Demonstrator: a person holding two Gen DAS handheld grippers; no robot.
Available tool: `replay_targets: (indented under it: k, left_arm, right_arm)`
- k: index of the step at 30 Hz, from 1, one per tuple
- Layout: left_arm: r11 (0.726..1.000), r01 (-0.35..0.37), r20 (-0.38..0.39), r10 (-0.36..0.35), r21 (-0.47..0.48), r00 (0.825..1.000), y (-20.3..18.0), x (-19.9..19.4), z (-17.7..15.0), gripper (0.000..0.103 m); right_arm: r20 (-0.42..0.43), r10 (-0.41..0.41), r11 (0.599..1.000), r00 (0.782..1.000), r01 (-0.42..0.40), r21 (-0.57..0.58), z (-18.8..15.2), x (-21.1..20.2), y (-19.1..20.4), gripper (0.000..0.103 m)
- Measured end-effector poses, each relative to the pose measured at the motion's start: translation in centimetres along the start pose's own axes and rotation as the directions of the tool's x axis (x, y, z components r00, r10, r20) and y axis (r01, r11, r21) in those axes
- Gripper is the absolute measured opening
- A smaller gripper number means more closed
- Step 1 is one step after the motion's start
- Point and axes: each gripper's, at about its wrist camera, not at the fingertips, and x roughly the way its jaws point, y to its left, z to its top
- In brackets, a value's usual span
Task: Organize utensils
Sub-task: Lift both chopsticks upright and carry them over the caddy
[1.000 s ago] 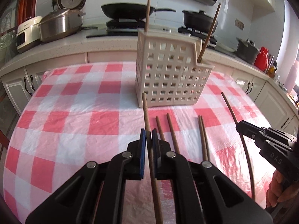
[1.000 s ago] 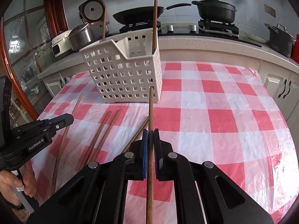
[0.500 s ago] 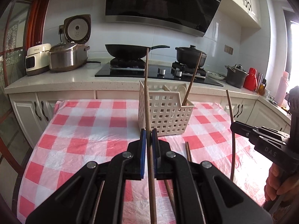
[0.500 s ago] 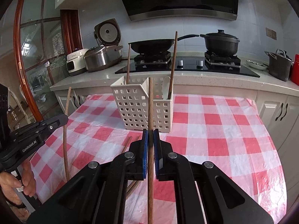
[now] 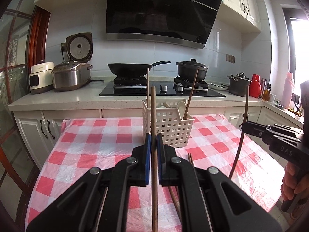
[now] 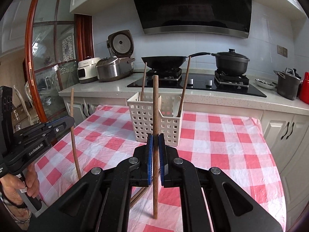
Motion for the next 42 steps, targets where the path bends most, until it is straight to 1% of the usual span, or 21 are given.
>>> replay_targets:
  k: [5, 17, 35, 38, 42]
  left_arm:
    - [1.0, -0.006, 0.018, 0.006, 0.017, 1.0, -0.5, -0.7, -0.3, 0.006]
    - [1.0, -0.003, 0.036, 0.002, 0.017, 0.999, -0.3, -2.1, 0.0, 0.006]
    - [1.0, 0.002, 0.033, -0.002, 0.016, 0.999, -0.2, -1.9, 0.0, 0.006]
    - [1.0, 0.004, 0.036, -0.004, 0.017, 0.999, -0.2, -1.9, 0.2, 0.006]
    - [1.0, 0.024, 0.037, -0.025, 0.018, 0.999, -0.3, -1.5, 1.3, 0.006]
  right_arm:
    - [0.005, 0.003, 1.0, 1.0, -0.003, -0.013, -0.3, -0.6, 0.3, 0.006]
    - [0.015, 0.01, 1.0, 1.0, -0.009, -0.016, -0.2, -1.4, 0.5, 0.006]
    - [0.01, 0.009, 1.0, 1.0, -0.009, -0.008, -0.2, -0.7, 0.6, 0.006]
    - [0.013, 0.009, 1.0, 1.0, -0.009, -0.013, 0.1, -0.5, 0.6, 0.006]
    - [0.03, 0.007, 1.0, 1.0, -0.006, -0.022, 1.5, -0.2, 0.5, 0.006]
